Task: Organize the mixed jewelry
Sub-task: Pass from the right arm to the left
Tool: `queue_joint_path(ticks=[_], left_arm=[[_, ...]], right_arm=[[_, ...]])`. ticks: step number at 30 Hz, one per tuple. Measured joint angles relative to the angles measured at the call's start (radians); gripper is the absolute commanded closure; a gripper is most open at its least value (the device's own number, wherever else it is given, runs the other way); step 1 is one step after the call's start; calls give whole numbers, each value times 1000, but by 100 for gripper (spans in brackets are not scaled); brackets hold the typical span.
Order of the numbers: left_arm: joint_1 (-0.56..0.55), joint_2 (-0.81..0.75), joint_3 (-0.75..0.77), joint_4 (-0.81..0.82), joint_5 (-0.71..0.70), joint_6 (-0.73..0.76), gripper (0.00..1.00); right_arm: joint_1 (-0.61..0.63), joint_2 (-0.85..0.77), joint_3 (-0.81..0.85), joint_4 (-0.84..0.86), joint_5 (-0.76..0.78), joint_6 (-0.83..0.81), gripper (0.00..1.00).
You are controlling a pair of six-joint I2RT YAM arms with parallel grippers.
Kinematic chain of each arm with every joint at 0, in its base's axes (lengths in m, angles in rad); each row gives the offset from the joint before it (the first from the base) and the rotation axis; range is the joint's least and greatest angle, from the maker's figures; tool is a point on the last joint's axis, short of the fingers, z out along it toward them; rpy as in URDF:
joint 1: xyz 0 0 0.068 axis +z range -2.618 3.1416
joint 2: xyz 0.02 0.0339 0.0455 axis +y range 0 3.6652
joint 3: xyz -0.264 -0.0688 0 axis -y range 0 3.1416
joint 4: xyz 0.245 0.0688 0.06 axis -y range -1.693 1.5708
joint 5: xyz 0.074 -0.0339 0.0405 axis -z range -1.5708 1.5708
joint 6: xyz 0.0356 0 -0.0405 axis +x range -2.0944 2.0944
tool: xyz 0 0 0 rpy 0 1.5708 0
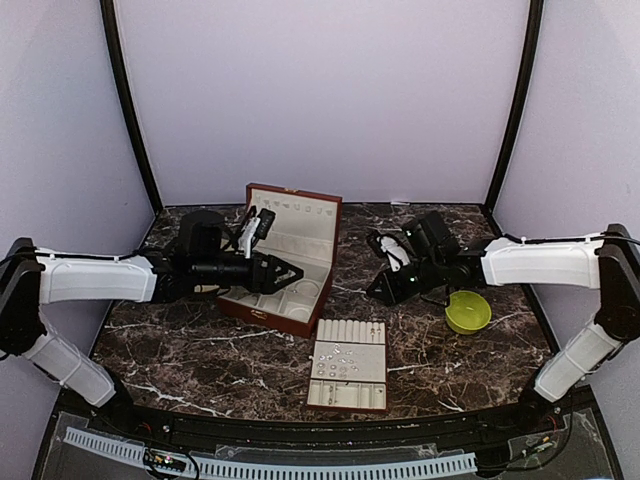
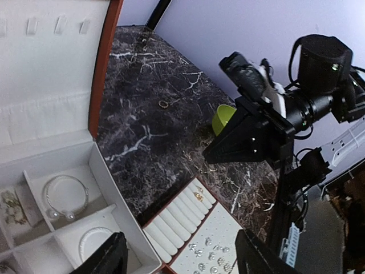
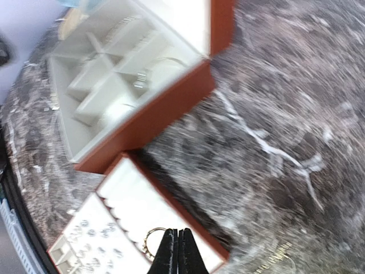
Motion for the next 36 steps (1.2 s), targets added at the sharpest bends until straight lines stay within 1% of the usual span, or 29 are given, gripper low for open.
queue_joint_path(ticks=[2, 5, 11, 13, 19, 21, 26, 36], left_arm=[[-3, 39, 0, 27, 27, -105, 33], [-5, 69, 5, 51, 68, -225, 33], [-10, 103, 36, 87, 148, -386, 34], [-10, 124, 42, 103, 179, -431, 36], [-11, 193, 64, 108, 243, -496, 50], [-11, 209, 75, 106, 260, -510, 53], [-11, 220, 86, 112, 293, -529, 55], [-13, 250, 88, 166, 337, -573, 67]], right_arm=[[35, -17, -6, 39, -18, -9, 100], [73, -32, -6, 90, -24, -32, 100], [134, -35, 16, 121, -24, -95, 100], [154, -34, 38, 122, -22, -119, 100], [193, -24, 97, 121, -14, -177, 100], [201, -18, 113, 120, -9, -192, 100], [213, 2, 133, 112, -3, -222, 100], [220, 10, 139, 94, 11, -247, 100]])
